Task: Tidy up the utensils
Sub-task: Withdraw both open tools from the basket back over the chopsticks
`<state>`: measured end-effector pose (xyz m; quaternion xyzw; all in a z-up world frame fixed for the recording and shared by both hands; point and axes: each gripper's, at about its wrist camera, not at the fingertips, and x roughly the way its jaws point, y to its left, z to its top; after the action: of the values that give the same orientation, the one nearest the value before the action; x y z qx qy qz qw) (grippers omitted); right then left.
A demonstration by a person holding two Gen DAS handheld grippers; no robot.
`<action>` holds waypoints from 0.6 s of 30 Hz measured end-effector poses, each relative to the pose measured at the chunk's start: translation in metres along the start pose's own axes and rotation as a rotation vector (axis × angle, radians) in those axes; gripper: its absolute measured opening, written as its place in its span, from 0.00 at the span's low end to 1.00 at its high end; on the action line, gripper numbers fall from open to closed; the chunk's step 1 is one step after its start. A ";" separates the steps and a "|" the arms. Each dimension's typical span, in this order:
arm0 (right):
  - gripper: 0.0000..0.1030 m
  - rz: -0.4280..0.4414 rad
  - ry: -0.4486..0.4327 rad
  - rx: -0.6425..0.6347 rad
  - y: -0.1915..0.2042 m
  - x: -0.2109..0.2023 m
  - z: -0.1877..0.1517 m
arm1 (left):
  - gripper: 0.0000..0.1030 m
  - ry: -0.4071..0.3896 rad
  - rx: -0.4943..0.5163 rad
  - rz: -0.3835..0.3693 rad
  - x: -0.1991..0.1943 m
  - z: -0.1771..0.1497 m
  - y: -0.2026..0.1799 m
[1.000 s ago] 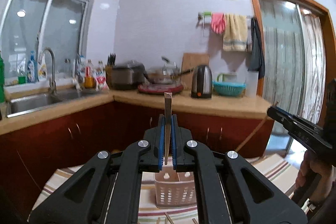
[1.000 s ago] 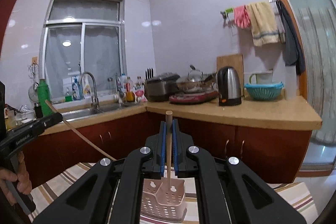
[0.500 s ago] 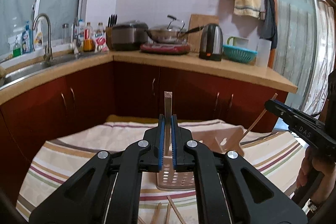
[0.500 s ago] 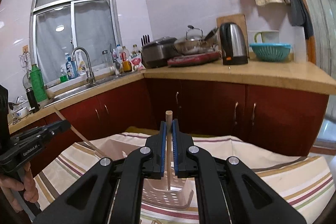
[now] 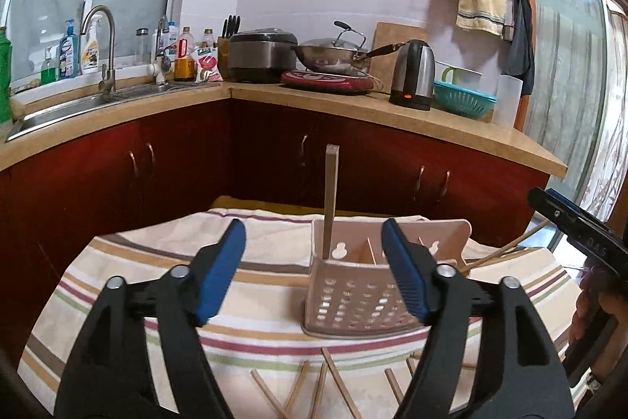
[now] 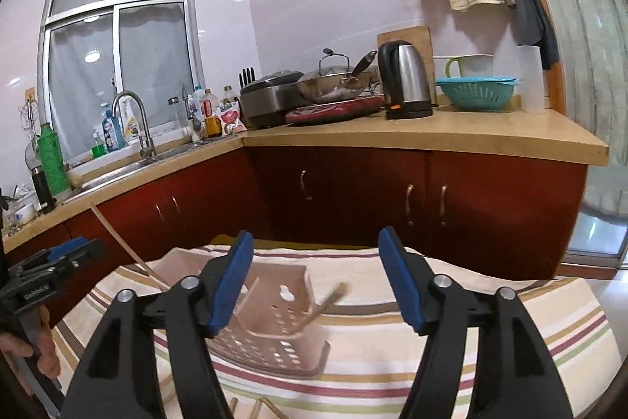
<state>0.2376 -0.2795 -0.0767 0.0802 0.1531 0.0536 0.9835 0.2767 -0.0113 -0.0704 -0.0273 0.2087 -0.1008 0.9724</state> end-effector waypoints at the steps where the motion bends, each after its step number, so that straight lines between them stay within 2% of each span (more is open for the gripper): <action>1: 0.66 -0.007 0.000 -0.002 -0.002 -0.003 -0.001 | 0.71 0.003 -0.008 0.000 -0.004 -0.002 0.001; 4: 0.68 -0.027 -0.011 -0.004 -0.005 -0.020 -0.003 | 0.74 0.002 -0.015 0.016 -0.019 -0.010 0.004; 10: 0.68 -0.063 -0.010 -0.008 -0.011 -0.052 -0.019 | 0.75 0.015 -0.015 0.073 -0.053 -0.041 0.002; 18: 0.68 -0.098 0.047 0.002 -0.014 -0.102 -0.078 | 0.75 0.099 -0.017 0.117 -0.084 -0.101 -0.017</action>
<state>0.1182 -0.2959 -0.1223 0.0723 0.1798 0.0073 0.9810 0.1566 -0.0120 -0.1275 -0.0183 0.2585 -0.0434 0.9649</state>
